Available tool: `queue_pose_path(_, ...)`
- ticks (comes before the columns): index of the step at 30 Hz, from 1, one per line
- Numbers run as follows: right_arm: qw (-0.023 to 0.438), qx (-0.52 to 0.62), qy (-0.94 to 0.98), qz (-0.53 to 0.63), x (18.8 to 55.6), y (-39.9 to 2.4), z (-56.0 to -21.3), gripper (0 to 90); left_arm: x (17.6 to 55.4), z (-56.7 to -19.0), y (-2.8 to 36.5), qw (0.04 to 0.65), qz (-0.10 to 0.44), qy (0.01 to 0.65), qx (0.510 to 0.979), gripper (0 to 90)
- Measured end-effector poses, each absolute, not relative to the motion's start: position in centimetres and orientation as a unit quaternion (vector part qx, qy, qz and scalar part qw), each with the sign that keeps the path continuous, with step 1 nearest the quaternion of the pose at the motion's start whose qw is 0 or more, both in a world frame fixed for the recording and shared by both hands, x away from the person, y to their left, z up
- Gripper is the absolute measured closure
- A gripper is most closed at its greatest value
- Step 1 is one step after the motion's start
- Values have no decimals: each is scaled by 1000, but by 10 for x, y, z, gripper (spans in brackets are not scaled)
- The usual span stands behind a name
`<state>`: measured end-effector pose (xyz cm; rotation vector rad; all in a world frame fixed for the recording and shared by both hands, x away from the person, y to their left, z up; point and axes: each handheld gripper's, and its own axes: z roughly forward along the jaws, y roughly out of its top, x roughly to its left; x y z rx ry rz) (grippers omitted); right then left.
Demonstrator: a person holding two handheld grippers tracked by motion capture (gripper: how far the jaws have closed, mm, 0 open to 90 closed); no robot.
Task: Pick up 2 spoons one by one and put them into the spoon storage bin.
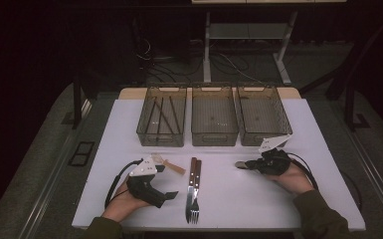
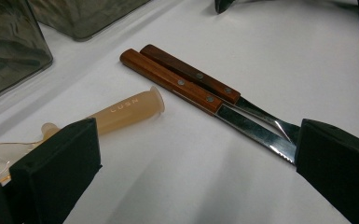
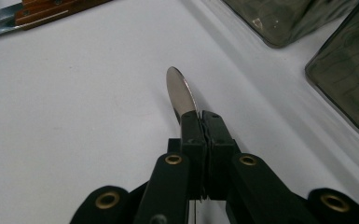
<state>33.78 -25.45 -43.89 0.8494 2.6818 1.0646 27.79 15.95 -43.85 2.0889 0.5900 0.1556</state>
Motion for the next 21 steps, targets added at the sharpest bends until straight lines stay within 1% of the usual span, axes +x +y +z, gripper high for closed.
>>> queue_pose_path(11, 81, 297, 880, 362, 339, -254, -431, 887, 279, -440, 159, 463, 64, 244, 849, 0)
queue_pose_path(21, 103, 313, 861, 388, 343, -249, -414, 887, 279, -441, 159, 461, 63, 247, 850, 0)
